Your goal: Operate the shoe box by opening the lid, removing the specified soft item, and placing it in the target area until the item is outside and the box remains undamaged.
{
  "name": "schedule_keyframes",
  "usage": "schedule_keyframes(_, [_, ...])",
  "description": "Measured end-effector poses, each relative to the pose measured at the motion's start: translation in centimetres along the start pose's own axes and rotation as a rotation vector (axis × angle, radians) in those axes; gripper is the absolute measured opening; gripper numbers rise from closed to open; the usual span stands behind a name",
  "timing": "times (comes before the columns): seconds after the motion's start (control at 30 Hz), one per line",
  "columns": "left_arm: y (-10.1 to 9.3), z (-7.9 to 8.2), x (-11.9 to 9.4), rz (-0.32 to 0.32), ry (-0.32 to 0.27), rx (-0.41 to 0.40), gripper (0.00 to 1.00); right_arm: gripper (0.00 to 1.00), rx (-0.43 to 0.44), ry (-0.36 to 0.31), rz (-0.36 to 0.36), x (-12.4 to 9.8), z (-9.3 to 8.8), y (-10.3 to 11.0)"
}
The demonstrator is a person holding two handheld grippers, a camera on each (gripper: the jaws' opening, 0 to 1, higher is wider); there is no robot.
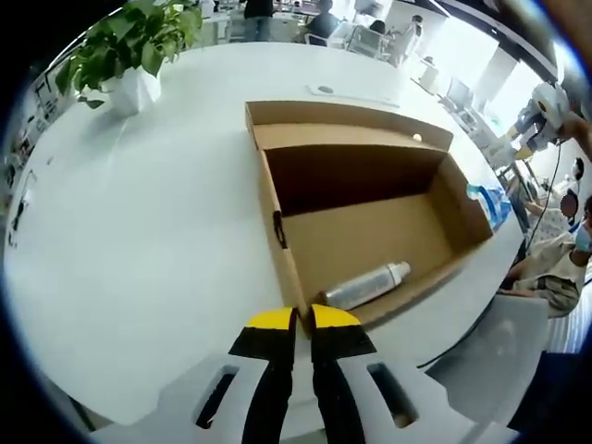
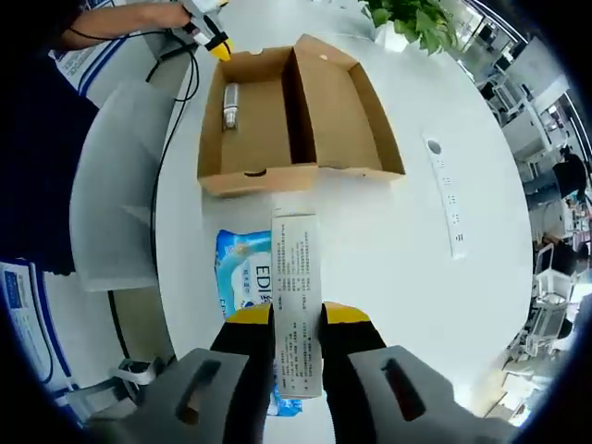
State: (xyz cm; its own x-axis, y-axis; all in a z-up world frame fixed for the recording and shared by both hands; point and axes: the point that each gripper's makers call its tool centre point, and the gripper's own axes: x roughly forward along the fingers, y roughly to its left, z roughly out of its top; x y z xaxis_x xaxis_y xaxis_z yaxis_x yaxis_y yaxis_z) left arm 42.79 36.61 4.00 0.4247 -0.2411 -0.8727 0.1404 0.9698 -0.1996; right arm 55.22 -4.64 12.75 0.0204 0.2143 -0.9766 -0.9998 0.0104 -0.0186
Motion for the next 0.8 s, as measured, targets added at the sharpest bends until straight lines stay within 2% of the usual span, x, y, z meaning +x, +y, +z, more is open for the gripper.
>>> schedule_keyframes(0.17, [0.0, 0.0, 0.0, -0.003, -0.002, -0.002, 0.02, 0.16, 0.015, 0.010, 0.013, 0.5, -2.5, -1.0])
schedule_keyframes(0.37, [0.1, 0.0, 0.1, -0.004, -0.003, 0.001, 0.02, 0.16, 0.023, 0.058, 0.040, 1.9, -6.2, -1.7])
schedule_keyframes(0.8, [0.2, 0.0, 0.1, 0.006, -0.009, 0.009, 0.02, 0.16, 0.068, 0.095, 0.067, 4.5, -13.8, -4.4])
